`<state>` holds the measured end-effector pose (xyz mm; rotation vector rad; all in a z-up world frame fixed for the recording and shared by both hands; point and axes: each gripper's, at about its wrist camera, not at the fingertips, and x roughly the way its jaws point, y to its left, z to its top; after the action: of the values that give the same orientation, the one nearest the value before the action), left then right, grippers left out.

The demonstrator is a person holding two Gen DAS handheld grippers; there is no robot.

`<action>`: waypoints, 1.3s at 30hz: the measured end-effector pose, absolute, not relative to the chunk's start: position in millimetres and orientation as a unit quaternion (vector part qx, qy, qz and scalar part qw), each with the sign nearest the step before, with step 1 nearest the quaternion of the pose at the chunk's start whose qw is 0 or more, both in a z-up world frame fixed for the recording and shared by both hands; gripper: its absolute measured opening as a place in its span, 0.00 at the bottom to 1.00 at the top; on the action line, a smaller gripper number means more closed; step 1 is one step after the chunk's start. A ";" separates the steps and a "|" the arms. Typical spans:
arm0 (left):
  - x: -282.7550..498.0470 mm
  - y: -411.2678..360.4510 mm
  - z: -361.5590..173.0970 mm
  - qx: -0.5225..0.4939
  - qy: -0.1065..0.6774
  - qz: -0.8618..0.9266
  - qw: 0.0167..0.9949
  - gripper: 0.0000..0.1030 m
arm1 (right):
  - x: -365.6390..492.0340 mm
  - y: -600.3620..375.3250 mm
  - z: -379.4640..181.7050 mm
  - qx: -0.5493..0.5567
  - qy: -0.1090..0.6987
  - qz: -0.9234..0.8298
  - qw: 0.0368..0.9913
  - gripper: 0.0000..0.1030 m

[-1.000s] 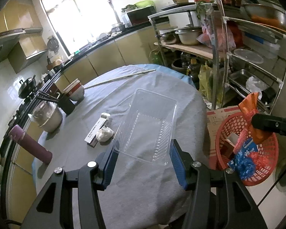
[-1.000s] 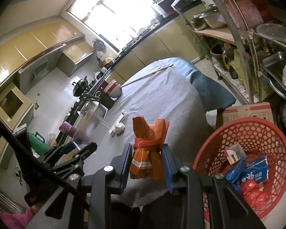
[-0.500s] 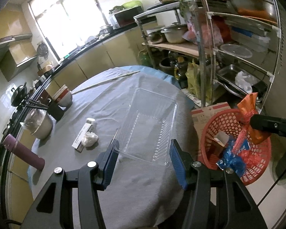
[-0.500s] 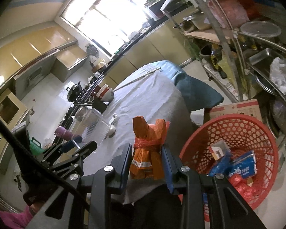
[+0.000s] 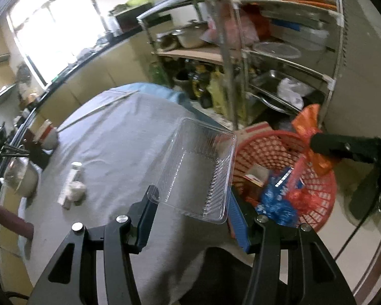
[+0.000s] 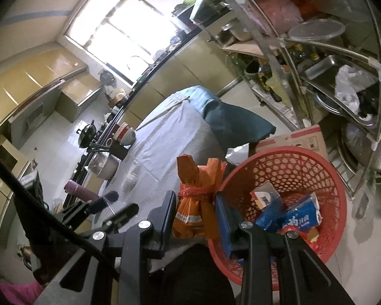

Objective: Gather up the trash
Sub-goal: 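Open the right gripper over the basket while the left releases the clear tray into it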

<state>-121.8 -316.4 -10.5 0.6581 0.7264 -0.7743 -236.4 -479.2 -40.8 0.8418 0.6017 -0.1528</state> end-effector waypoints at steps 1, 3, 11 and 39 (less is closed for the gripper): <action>-124.5 -318.7 -13.2 0.311 0.342 -0.368 0.807 0.54 | -237.7 -481.1 -42.2 0.403 0.288 -0.076 0.865 0.33; -128.4 -322.7 -17.7 0.314 0.346 -0.376 0.800 0.54 | -239.6 -483.6 -44.8 0.406 0.289 -0.080 0.863 0.33; -137.2 -329.5 -28.8 0.319 0.364 -0.402 0.777 0.55 | -237.7 -488.2 -57.0 0.404 0.306 -0.101 0.856 0.34; -140.2 -325.9 -42.5 0.304 0.399 -0.444 0.743 0.57 | -235.6 -494.3 -67.2 0.410 0.316 -0.126 0.846 0.34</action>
<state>-140.2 -325.9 -42.5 0.6660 0.8750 -0.9719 -235.6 -494.3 -67.2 0.8648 0.6672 -0.2665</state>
